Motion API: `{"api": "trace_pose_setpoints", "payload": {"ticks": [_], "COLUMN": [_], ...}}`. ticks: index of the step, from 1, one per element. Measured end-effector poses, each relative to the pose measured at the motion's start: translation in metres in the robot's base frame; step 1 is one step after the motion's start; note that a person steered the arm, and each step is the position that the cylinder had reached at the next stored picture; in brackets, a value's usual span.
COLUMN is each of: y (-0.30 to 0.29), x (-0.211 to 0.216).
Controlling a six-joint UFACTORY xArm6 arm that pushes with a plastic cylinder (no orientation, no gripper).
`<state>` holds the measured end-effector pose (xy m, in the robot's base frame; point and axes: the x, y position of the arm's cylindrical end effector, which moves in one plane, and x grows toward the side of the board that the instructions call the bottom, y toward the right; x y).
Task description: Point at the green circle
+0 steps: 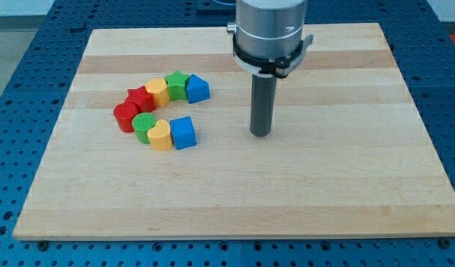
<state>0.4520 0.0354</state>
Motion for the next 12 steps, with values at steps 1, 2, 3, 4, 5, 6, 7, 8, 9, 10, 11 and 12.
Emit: {"api": "trace_pose_setpoints", "payload": {"ticks": [1,2,3,4,5,6,7,8,9,10,11,12], "y": [-0.009,-0.026,-0.035,-0.037,-0.049,-0.073,-0.091,-0.101,-0.116,-0.131,-0.143,-0.145], "x": [-0.009,-0.009,-0.016,-0.033,-0.037,-0.037,-0.036,-0.036,-0.036,-0.036,-0.033,-0.029]}}
